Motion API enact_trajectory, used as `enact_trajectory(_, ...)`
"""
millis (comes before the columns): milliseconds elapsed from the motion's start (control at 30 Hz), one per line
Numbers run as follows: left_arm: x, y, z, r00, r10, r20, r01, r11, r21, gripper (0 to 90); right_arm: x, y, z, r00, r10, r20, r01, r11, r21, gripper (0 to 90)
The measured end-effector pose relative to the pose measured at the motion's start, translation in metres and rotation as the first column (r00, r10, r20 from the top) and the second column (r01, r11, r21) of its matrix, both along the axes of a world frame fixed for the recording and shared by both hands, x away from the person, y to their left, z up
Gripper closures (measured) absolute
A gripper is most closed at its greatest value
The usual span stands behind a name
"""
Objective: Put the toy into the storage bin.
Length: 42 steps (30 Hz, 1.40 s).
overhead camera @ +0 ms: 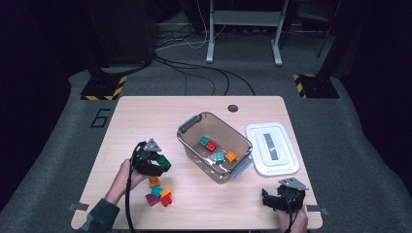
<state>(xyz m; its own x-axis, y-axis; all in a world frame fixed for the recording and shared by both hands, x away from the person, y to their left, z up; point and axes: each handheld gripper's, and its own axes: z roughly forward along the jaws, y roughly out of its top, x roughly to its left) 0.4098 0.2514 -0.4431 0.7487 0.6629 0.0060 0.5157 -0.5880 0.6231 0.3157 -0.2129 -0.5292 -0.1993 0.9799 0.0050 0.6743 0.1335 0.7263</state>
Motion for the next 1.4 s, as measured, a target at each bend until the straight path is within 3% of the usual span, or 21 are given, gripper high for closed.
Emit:
enact_trajectory(833, 0.008, 0.006, 0.053, 0.9953, 0.000, 0.097, 0.001, 1.0000, -0.010, 43.1, 0.000, 0.000, 0.000, 1.0000, 0.000, 0.001, 0.000, 1.000, -0.001, 3.5)
enact_trajectory(1400, 0.025, 0.003, 0.089, 0.9886, -0.008, 0.150, 0.008, 1.0000, 0.000, 43.1, 0.000, 0.000, 0.000, 1.0000, 0.000, 0.001, 0.000, 1.000, -0.001, 3.5)
